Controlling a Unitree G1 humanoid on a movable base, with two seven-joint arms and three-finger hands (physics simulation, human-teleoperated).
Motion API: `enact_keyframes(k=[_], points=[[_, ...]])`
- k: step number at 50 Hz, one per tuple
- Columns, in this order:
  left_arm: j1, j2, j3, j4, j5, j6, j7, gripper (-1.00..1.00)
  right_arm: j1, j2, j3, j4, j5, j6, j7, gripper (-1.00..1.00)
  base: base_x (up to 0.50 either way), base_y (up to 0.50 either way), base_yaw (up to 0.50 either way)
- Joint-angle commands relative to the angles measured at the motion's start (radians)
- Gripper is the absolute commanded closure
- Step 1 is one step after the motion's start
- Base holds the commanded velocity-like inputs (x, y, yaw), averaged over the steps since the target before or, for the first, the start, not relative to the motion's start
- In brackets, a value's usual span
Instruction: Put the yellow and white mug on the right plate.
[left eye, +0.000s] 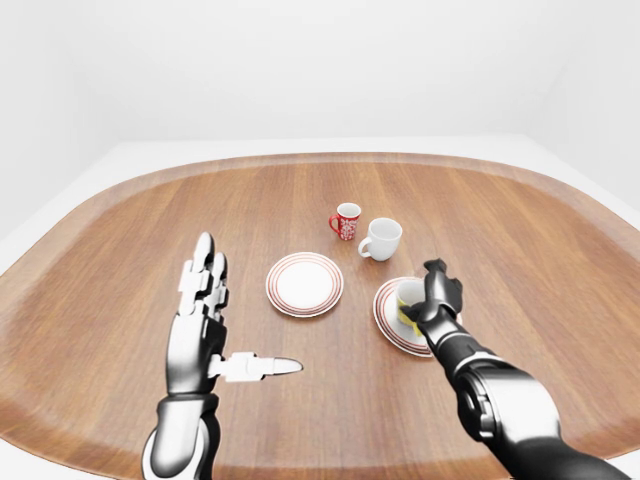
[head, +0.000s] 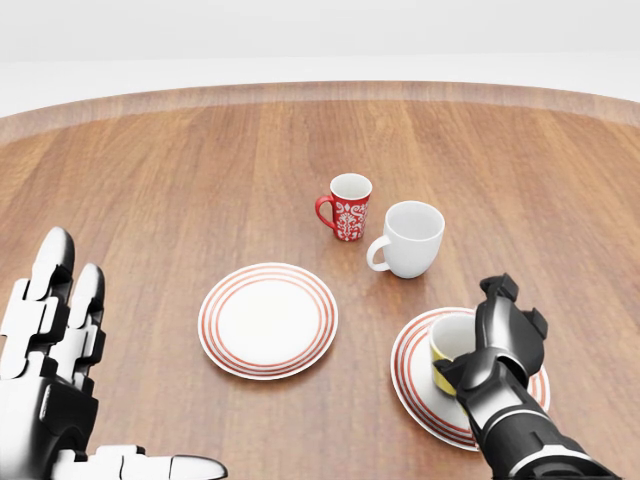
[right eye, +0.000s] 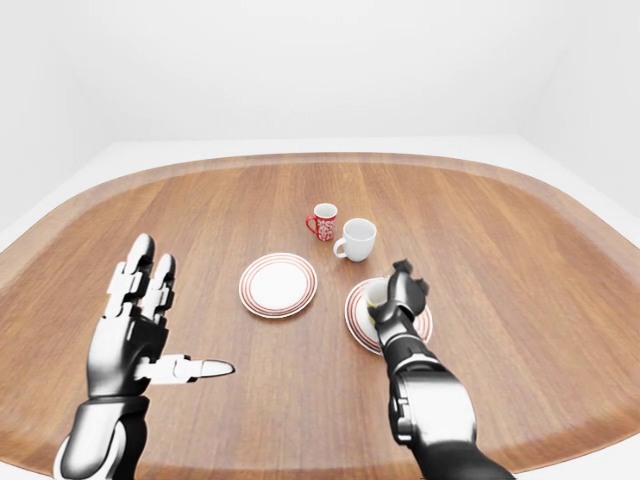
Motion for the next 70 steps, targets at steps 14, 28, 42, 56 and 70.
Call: enact_keyframes(k=[14,28,42,56,70], points=[[0.004,0.001,-0.004,-0.029,0.001,0.0,0.005,-1.0,-0.001,0.001,0.009,0.001,0.015,0.0,-0.002,-1.0,0.0,0.0,0.0],[0.003,-0.001,0.008,-0.005,-0.004,0.0,-0.004,-1.0,-0.004,0.001,0.013,0.0,0.019,0.0,-0.002,-1.0,0.0,0.0,0.0],[0.008,-0.001,0.006,-0.006,-0.004,0.0,-0.004,-1.0,-0.019,-0.006,0.03,-0.005,0.048,0.0,-0.002,-1.0,0.0,0.0,0.0],[-0.002,-0.002,0.007,-0.004,-0.003,0.0,-0.005,-1.0,-0.031,-0.008,0.044,-0.009,0.069,0.0,-0.002,-1.0,0.0,0.0,0.0],[0.001,-0.001,0.003,0.001,-0.001,0.0,-0.001,-1.0,-0.045,-0.014,0.059,-0.016,0.097,-0.069,-0.002,-1.0,0.0,0.0,0.0]])
